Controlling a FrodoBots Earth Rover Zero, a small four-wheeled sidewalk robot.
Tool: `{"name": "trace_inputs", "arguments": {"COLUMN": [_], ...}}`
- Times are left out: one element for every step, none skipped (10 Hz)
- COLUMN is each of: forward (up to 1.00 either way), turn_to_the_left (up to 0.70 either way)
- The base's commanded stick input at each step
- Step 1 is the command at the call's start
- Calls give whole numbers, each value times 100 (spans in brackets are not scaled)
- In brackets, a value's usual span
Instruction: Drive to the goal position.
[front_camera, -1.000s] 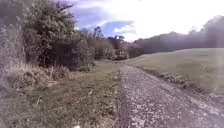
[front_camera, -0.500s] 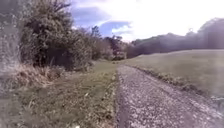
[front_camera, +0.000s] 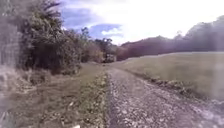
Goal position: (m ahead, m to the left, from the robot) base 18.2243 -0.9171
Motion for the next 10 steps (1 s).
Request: {"name": "trace_inputs", "arguments": {"forward": [70,70,70,70,70,70,70,70,70,70], "turn_to_the_left": [-35,-35,-19,0,0,0,2,25,26,0]}}
